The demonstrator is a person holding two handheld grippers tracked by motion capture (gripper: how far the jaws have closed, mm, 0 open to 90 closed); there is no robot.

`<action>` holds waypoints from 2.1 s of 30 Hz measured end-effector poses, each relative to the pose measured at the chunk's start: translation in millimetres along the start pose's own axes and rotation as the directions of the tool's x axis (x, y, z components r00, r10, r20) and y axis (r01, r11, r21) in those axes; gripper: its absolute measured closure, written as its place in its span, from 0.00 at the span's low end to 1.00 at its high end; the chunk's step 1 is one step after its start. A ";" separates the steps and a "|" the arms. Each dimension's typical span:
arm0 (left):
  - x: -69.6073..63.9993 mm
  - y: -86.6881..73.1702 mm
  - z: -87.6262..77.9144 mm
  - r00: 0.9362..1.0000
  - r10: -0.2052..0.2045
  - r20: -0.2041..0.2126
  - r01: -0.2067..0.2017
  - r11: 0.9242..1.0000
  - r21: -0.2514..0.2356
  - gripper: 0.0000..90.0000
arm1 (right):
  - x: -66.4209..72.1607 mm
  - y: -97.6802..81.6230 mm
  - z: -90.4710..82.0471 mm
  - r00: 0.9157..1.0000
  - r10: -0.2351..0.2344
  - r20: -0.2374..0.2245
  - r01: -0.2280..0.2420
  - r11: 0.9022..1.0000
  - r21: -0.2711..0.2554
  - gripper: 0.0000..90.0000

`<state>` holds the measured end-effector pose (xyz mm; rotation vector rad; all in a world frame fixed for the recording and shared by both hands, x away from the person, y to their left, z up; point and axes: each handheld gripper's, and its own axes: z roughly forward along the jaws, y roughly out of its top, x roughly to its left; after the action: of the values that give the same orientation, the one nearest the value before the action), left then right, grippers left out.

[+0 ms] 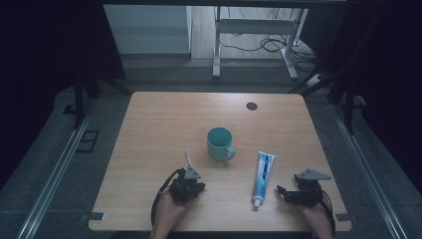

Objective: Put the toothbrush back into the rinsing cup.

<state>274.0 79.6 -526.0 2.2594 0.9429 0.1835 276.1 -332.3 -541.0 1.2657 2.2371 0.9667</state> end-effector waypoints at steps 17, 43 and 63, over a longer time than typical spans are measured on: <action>18.0 -20.7 -20.1 0.997 -0.050 -0.057 0.051 0.999 0.008 0.99 | 0.1 0.0 0.1 1.000 0.001 0.000 -0.001 1.000 -0.001 0.17; 42.2 -42.9 -40.5 0.986 -0.103 -0.134 0.106 0.994 0.009 0.98 | 0.1 0.0 0.0 1.000 0.002 0.000 -0.002 1.000 0.000 0.17; 48.1 -29.8 -53.3 0.985 -0.097 -0.144 0.101 0.995 0.023 0.81 | 0.1 0.0 0.1 1.000 0.001 0.001 -0.001 1.000 -0.001 0.17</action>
<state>272.3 155.7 -510.1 2.2445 1.1372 0.2913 276.1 -332.1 -541.1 1.2664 2.2357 0.9671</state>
